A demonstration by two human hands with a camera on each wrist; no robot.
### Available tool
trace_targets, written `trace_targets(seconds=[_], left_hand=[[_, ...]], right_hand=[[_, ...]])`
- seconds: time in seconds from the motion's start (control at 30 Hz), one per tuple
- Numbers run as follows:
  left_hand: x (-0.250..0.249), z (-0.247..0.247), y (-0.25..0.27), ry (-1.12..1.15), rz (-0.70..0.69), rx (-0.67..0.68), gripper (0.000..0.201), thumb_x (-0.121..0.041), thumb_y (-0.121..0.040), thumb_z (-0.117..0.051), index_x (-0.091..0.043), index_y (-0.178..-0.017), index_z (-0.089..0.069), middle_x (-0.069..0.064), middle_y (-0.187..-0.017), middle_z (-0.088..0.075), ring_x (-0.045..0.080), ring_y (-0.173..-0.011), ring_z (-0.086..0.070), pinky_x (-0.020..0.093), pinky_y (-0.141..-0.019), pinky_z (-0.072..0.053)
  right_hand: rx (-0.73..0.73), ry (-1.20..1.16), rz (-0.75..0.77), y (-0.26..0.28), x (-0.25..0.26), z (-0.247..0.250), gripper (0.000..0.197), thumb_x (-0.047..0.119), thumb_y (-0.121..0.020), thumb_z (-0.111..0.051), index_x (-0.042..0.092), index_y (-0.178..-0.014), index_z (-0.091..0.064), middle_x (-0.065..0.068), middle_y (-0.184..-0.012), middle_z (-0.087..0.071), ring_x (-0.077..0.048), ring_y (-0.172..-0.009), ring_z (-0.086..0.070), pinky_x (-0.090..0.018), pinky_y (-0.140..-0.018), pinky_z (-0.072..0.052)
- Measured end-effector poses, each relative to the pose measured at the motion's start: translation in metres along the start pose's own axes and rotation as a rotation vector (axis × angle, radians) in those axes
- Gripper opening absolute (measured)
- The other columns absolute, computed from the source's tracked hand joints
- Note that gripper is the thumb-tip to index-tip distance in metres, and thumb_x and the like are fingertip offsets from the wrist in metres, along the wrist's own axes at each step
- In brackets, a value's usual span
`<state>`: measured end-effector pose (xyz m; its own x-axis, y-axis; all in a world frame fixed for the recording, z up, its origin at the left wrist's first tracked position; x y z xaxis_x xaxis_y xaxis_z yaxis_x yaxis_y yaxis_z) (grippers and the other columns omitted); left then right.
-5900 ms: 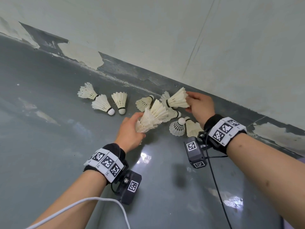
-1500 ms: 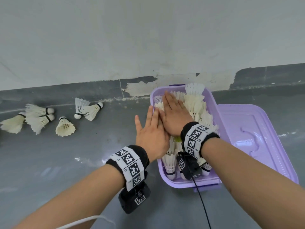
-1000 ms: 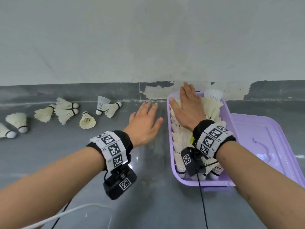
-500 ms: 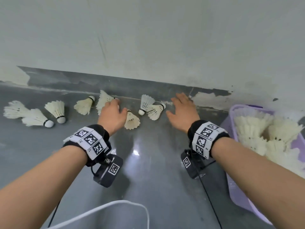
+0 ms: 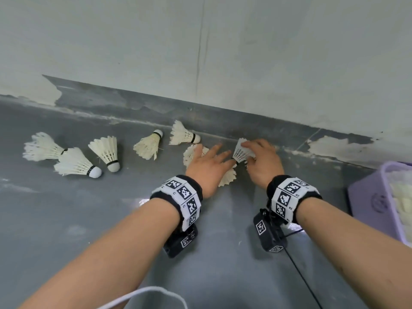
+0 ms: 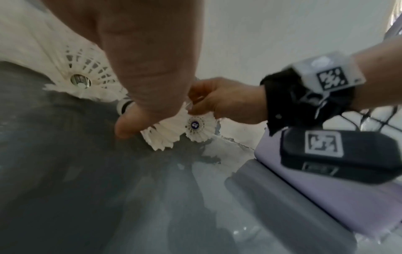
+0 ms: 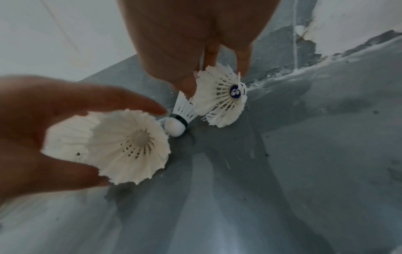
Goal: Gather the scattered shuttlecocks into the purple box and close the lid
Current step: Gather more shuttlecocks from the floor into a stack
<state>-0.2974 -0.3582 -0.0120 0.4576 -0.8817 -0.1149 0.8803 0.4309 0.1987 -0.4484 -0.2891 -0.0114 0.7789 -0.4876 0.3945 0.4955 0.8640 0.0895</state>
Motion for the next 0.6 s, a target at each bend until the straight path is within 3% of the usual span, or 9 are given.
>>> trace_targets(seconds=[0.1,0.17,0.27,0.33,0.37,0.43,0.5,0.6], left_hand=[[-0.006,-0.003,-0.003,0.009,0.010,-0.028,0.057,-0.006,-0.092,-0.041,-0.031,-0.144,-0.034,-0.005,-0.148,-0.040,0.024,-0.146,-0.012,0.059,-0.112,0.000],[-0.005,-0.004,-0.001,0.040,0.059,-0.069,0.053,-0.011,-0.090,-0.047,-0.030,-0.139,-0.039,-0.006,-0.139,-0.050,0.024,-0.144,-0.018,0.060,-0.111,0.003],[0.003,0.002,0.003,0.156,0.186,-0.194,0.053,-0.032,-0.083,-0.060,-0.024,-0.132,-0.045,-0.002,-0.139,-0.048,0.020,-0.141,-0.024,0.058,-0.111,0.004],[0.008,0.009,0.008,0.319,0.300,-0.283,0.054,-0.039,-0.078,-0.065,-0.017,-0.124,-0.048,0.003,-0.133,-0.049,0.022,-0.133,-0.036,0.049,-0.114,-0.007],[0.009,0.011,0.012,0.440,0.351,-0.336,0.051,-0.037,-0.075,-0.068,-0.014,-0.117,-0.050,0.004,-0.124,-0.052,0.025,-0.123,-0.044,0.044,-0.112,-0.021],[0.004,0.014,0.021,0.721,0.433,-0.425,0.045,-0.028,-0.072,-0.073,-0.010,-0.105,-0.049,0.005,-0.105,-0.056,0.025,-0.098,-0.055,0.040,-0.092,-0.046],[-0.004,0.013,0.031,0.874,0.501,-0.454,0.046,-0.021,-0.072,-0.075,-0.010,-0.104,-0.046,0.004,-0.098,-0.058,0.024,-0.088,-0.060,0.039,-0.079,-0.053],[-0.013,0.009,0.038,0.916,0.532,-0.419,0.058,-0.019,-0.076,-0.074,-0.011,-0.121,-0.038,0.005,-0.102,-0.059,0.024,-0.091,-0.060,0.031,-0.080,-0.050]], right_hand=[[-0.066,-0.071,0.010,0.003,-0.004,0.008,0.028,0.009,-0.093,-0.049,0.017,-0.117,-0.063,-0.005,-0.120,-0.060,-0.024,-0.112,-0.055,-0.034,-0.098,-0.042],[-0.106,-0.161,0.006,0.004,-0.002,0.016,0.025,0.008,-0.094,-0.050,0.017,-0.113,-0.065,-0.003,-0.115,-0.064,-0.019,-0.105,-0.058,-0.024,-0.091,-0.041],[-0.216,-0.320,-0.022,0.006,0.008,0.029,0.025,0.008,-0.094,-0.050,0.019,-0.114,-0.062,0.000,-0.107,-0.064,-0.014,-0.098,-0.059,-0.021,-0.087,-0.043],[-0.340,-0.448,-0.036,0.010,0.020,0.039,0.026,0.006,-0.094,-0.049,0.019,-0.115,-0.058,0.004,-0.103,-0.062,-0.011,-0.095,-0.059,-0.024,-0.090,-0.047],[-0.397,-0.506,-0.036,0.013,0.027,0.044,0.027,0.005,-0.094,-0.049,0.019,-0.115,-0.056,0.007,-0.100,-0.060,-0.010,-0.093,-0.058,-0.022,-0.088,-0.048],[-0.451,-0.596,-0.028,0.021,0.038,0.051,0.028,0.003,-0.093,-0.048,0.022,-0.113,-0.053,0.011,-0.094,-0.057,-0.007,-0.087,-0.058,-0.011,-0.080,-0.046],[-0.412,-0.639,0.020,0.030,0.046,0.052,0.030,0.002,-0.092,-0.047,0.028,-0.108,-0.049,0.017,-0.091,-0.055,-0.002,-0.084,-0.057,-0.004,-0.074,-0.042],[-0.194,-0.594,0.139,0.043,0.052,0.041,0.032,0.001,-0.091,-0.050,0.029,-0.105,-0.050,0.015,-0.091,-0.057,0.002,-0.084,-0.057,-0.003,-0.073,-0.042]])
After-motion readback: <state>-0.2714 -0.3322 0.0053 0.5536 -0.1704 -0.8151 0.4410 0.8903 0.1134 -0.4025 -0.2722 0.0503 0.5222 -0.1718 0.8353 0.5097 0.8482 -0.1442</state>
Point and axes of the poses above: each hand's wrist, its own y-axis away from the middle knuckle, its own z-axis out of the back of the hand, x = y × z, the point moved 1 cm from there along -y, towards the middle knuckle
